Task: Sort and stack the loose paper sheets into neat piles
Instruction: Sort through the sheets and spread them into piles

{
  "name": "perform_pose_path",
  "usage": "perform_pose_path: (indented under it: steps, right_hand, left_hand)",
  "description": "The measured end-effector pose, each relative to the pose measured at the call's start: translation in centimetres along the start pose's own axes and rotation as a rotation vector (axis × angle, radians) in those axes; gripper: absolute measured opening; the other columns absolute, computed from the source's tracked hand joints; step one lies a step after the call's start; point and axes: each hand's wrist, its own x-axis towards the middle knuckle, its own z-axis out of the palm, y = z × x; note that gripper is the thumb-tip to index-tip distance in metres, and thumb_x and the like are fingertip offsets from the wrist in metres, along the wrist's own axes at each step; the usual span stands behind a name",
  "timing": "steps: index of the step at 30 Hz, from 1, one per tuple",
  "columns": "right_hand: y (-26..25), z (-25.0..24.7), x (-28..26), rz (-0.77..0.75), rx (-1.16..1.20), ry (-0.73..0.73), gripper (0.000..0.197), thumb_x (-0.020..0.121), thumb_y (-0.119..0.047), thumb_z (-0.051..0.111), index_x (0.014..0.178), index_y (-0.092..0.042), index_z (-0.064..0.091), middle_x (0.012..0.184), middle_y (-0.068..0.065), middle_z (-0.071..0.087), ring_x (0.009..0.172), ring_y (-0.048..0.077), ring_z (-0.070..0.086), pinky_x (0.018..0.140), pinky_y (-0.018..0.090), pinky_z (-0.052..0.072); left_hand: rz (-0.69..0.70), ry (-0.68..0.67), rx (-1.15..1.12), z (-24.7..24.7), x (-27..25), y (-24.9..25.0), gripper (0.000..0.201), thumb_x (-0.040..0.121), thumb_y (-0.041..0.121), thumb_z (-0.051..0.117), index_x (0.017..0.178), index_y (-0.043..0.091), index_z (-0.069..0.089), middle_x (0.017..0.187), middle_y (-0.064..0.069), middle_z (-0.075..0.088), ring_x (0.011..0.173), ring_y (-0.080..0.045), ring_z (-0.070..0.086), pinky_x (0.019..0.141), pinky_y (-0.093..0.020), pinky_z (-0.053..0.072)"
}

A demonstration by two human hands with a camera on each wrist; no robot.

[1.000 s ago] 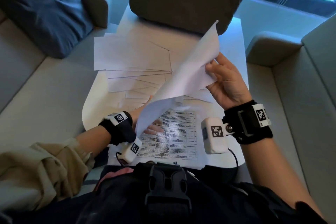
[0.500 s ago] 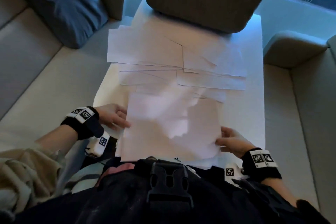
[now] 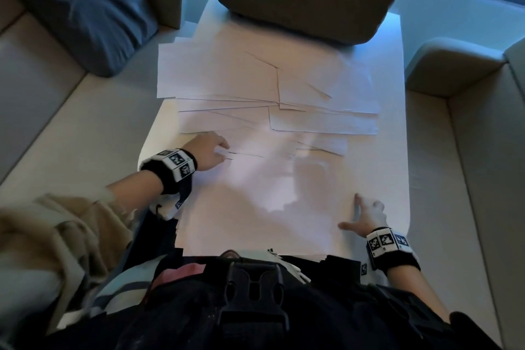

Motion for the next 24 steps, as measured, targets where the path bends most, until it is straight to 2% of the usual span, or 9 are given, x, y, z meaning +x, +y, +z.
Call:
perform_pose_path:
  steps: [2,4,6,9,12,17,20,22,24]
  right_hand:
    - [-0.2,0.5,0.5,0.019,0.02,-0.012,0.1,0.071,-0.037,0.081,0.148,-0.023,0.019,0.147,0.029,0.015,0.137,0.045,0.021,0.113,0.052,0.025]
    - [-0.4,0.6,1.0,0.049,0.058,-0.015,0.101,0.069,-0.034,0.083,0.148,-0.028,0.019,0.148,0.028,0.011,0.134,0.049,0.022,0.11,0.053,0.029]
    - [-0.4,0.6,1.4,0.071,0.073,-0.018,0.103,0.068,-0.033,0.084,0.148,-0.031,0.018,0.15,0.026,0.008,0.133,0.052,0.023,0.109,0.054,0.032]
    - [-0.3,0.8,1.8,0.082,0.092,-0.015,0.101,0.07,-0.03,0.083,0.148,-0.033,0.018,0.151,0.024,0.004,0.135,0.051,0.019,0.107,0.056,0.033]
    - [0.1,1.2,1.9,0.066,0.093,-0.002,0.1,0.071,-0.031,0.082,0.148,-0.034,0.018,0.151,0.024,0.002,0.135,0.052,0.017,0.106,0.056,0.031]
    - [0.4,1.4,1.7,0.041,0.104,0.018,0.101,0.071,-0.035,0.081,0.149,-0.033,0.017,0.152,0.028,-0.003,0.138,0.053,0.01,0.114,0.053,0.02]
    - [0.3,1.3,1.5,0.052,0.113,0.012,0.103,0.071,-0.034,0.081,0.149,-0.032,0.016,0.153,0.028,-0.004,0.139,0.053,0.006,0.115,0.054,0.017]
    - [0.2,1.3,1.4,0.061,0.136,0.009,0.103,0.071,-0.033,0.081,0.149,-0.034,0.015,0.154,0.027,-0.007,0.139,0.054,0.004,0.115,0.055,0.017]
    - [0.2,1.3,1.4,0.059,0.145,0.01,0.102,0.072,-0.033,0.081,0.149,-0.033,0.015,0.155,0.026,-0.007,0.139,0.053,0.003,0.115,0.055,0.016]
  left_hand:
    - [0.098,-0.046,0.088,0.8,1.9,1.6,0.027,0.087,0.019,0.058,0.113,0.018,0.061,0.126,-0.006,0.051,0.12,-0.025,0.047,0.102,-0.032,0.036]
    - [0.163,-0.066,0.135,1.6,3.7,3.2,0.029,0.086,0.015,0.057,0.114,0.017,0.061,0.128,-0.004,0.049,0.12,-0.024,0.048,0.1,-0.03,0.037]
    - [0.205,-0.078,0.212,2.3,5.5,4.5,0.035,0.085,0.012,0.057,0.119,0.017,0.058,0.136,-0.003,0.044,0.123,-0.024,0.045,0.101,-0.03,0.036]
    - [0.231,-0.088,0.345,2.6,7.6,5.8,0.048,0.082,0.013,0.061,0.129,0.018,0.051,0.146,-0.002,0.034,0.132,-0.025,0.035,0.107,-0.037,0.034]
    - [0.234,-0.111,0.479,2.2,8.6,6.8,0.061,0.072,0.024,0.066,0.13,0.019,0.047,0.144,-0.003,0.035,0.129,-0.027,0.039,0.105,-0.041,0.038]
    - [0.241,-0.161,0.69,2.0,10.0,7.5,0.074,0.049,0.051,0.062,0.114,0.017,0.05,0.129,-0.005,0.047,0.114,-0.026,0.048,0.092,-0.041,0.048]
    - [0.267,-0.182,0.78,1.7,9.8,8.5,0.056,0.061,0.041,0.065,0.106,0.011,0.052,0.114,-0.01,0.054,0.105,-0.026,0.054,0.081,-0.03,0.047]
    - [0.291,-0.161,0.8,1.8,9.7,8.5,0.051,0.072,0.041,0.065,0.11,0.01,0.051,0.114,-0.011,0.053,0.104,-0.027,0.054,0.08,-0.032,0.047]
    - [0.316,-0.133,0.783,1.8,9.7,8.2,0.051,0.072,0.042,0.064,0.11,0.011,0.05,0.116,-0.012,0.053,0.104,-0.028,0.055,0.081,-0.033,0.048]
